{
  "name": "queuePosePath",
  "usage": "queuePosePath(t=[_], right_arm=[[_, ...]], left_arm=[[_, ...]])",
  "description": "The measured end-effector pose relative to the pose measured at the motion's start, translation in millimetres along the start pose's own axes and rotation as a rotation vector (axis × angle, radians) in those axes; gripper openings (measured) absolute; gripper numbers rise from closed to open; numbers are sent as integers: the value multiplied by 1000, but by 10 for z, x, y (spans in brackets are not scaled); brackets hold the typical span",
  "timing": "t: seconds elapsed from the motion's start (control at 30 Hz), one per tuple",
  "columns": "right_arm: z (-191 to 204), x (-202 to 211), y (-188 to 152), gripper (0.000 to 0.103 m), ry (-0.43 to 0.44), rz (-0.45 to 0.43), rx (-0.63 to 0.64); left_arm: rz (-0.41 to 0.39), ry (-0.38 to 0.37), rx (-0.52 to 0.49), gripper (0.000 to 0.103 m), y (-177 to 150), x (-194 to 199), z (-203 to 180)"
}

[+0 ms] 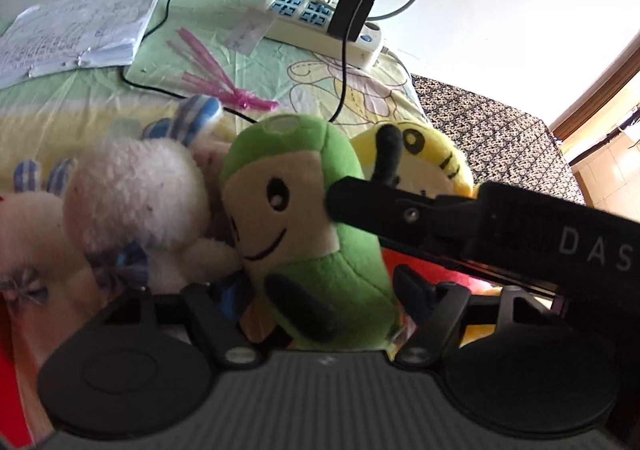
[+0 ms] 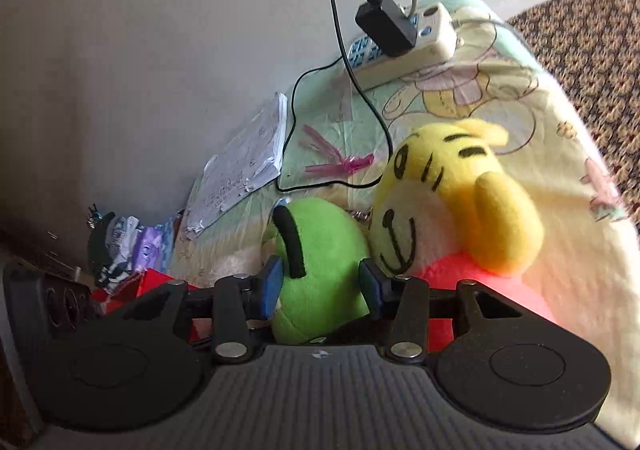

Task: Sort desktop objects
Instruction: 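Close both grippers around the green pickle-shaped plush on the bed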

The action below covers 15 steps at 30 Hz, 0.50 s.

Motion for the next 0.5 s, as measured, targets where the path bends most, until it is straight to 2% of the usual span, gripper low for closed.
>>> queuePosePath(t=[0.2, 0.5], right_arm=[[-3, 69, -22, 40, 17, -11, -19], [160, 298, -93, 39, 31, -42, -25]], left_arm=[[2, -19, 5, 71, 22, 24, 44], [-11, -30, -9, 69, -77, 253, 12]])
Point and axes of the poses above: each gripper's, at about its wrist camera, not at the fingertips, and x roughly against the way its jaws point, z to its left, y to its top, the point moved 3 cm from there along -x, roughly the way its jaws point, and after that the axes turned 15 degrees about x, right-handed, at the moved point
